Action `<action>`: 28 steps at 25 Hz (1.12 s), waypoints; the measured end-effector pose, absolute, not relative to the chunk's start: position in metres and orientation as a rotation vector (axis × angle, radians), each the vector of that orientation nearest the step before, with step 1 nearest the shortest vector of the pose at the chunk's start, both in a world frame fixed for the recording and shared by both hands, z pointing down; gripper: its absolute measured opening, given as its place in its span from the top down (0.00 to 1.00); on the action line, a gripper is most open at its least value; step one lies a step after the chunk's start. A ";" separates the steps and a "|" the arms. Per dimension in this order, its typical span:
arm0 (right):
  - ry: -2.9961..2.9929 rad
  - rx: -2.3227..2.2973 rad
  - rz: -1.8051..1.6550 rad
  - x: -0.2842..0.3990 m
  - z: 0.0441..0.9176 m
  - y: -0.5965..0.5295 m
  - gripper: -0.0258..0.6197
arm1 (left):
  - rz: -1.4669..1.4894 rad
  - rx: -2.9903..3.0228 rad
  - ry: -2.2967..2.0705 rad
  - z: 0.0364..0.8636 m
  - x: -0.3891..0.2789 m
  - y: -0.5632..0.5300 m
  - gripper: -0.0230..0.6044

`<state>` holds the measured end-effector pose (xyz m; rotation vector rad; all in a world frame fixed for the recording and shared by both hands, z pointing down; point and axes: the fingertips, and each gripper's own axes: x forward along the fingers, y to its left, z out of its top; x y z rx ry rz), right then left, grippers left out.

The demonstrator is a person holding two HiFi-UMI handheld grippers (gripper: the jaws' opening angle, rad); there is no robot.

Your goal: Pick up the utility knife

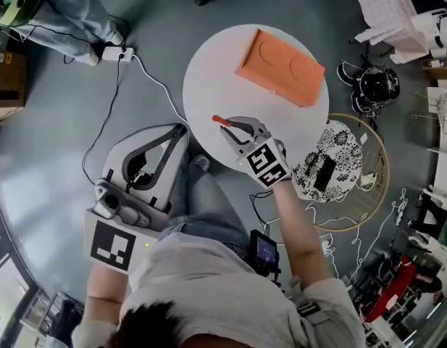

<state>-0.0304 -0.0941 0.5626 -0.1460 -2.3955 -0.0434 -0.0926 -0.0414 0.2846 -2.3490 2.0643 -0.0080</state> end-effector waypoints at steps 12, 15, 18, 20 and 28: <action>-2.277 -0.212 -0.098 -0.029 0.601 -0.104 0.86 | -0.029 -2.333 2.121 0.295 -0.100 -0.049 0.95; -2.264 -0.229 -0.108 -0.029 0.606 -0.105 0.86 | -0.035 -2.335 2.122 0.296 -0.098 -0.052 0.95; -2.245 -0.255 -0.121 -0.029 0.613 -0.103 0.86 | -0.041 -2.341 2.123 0.299 -0.096 -0.054 0.95; -2.225 -0.265 -0.125 -0.029 0.620 -0.102 0.86 | -0.045 -2.342 2.125 0.300 -0.095 -0.055 0.95; -2.207 -0.268 -0.106 -0.028 0.628 -0.103 0.85 | -0.055 -2.349 2.143 0.305 -0.096 -0.057 0.95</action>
